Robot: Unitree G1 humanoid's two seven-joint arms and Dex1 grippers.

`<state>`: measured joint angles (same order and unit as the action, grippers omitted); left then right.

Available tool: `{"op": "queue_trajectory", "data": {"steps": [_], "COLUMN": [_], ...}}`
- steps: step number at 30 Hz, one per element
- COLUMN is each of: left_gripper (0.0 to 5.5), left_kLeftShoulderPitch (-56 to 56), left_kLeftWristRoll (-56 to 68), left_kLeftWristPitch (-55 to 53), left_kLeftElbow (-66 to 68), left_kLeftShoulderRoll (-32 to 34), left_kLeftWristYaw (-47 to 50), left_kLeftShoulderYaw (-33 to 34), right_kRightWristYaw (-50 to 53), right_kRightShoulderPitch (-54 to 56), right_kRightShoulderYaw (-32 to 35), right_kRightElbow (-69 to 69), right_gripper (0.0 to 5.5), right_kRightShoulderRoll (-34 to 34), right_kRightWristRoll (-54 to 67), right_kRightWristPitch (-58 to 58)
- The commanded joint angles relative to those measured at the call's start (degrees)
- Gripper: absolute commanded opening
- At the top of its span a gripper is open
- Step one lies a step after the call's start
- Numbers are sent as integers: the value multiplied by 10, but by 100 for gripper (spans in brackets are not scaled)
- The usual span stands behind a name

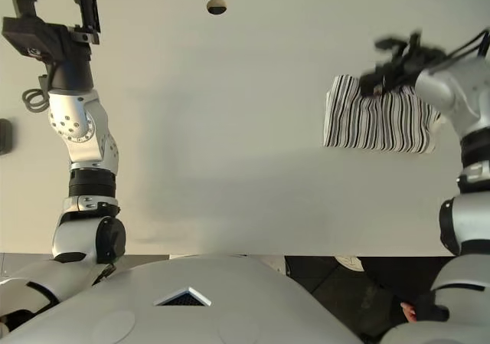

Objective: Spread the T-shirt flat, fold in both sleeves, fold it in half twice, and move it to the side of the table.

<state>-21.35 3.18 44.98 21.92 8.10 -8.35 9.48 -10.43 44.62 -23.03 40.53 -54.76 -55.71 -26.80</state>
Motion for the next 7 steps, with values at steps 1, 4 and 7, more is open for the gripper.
{"op": "queue_trajectory", "data": {"steps": [1, 4, 7], "left_gripper": [340, 340, 340], "left_kLeftShoulderPitch": [-50, -71, -81], "left_kLeftWristRoll": [-3, -39, -32], "left_kLeftWristPitch": [-92, -122, -153], "left_kLeftElbow": [-46, -63, -68], "left_kLeftShoulderRoll": [-17, -34, -52], "left_kLeftWristYaw": [63, 91, 100], "left_kLeftShoulderYaw": [11, -12, -22], "right_kRightWristYaw": [40, 69, 99], "right_kRightShoulderPitch": [-11, -48, -64], "right_kRightShoulderYaw": [86, 112, 151], "right_kRightElbow": [-121, -138, -134], "right_gripper": [245, 245, 245], "right_kRightShoulderRoll": [58, 200, 337], "right_kRightWristRoll": [95, 221, 370], "right_kRightWristPitch": [69, 73, 28]}}
